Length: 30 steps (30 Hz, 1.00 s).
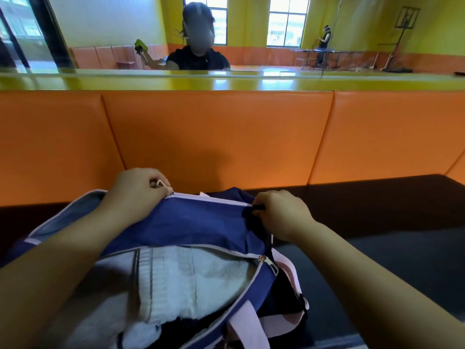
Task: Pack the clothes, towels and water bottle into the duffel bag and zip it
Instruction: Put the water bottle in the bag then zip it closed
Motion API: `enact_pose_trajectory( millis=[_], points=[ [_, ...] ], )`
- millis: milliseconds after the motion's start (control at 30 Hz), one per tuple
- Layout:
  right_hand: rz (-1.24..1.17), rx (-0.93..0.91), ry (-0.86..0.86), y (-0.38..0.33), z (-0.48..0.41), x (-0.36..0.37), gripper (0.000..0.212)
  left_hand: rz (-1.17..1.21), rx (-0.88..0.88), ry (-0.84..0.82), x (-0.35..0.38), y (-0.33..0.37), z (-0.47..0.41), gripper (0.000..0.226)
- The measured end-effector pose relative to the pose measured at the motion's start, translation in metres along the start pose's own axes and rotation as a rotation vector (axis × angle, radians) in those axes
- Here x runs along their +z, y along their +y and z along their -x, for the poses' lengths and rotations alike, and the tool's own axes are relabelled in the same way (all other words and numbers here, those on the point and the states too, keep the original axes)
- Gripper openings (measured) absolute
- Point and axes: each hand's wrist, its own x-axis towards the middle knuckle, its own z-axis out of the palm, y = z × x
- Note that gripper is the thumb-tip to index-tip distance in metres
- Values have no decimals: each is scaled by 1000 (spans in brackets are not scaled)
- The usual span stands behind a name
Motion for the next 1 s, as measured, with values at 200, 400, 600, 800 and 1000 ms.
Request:
enact_pose_trajectory(
  millis=[200,400,600,800,1000],
  points=[
    [-127,-297,-31,-72,-23,-15,40,48,22,51,-6,-8,14,8],
    [-25,-239,87,-85,-38,13,21,-44,-94,155,-34,-46,31,11],
    [2,-77,62,-67,-29,33,23,-105,-360,312,-73,-108,69,13],
    [44,-45,81,-77,-30,30,26,-80,-481,272,-75,-126,84,13],
    [-64,-116,193,-71,-11,23,20,-168,-368,330,-63,-111,86,16]
  ],
)
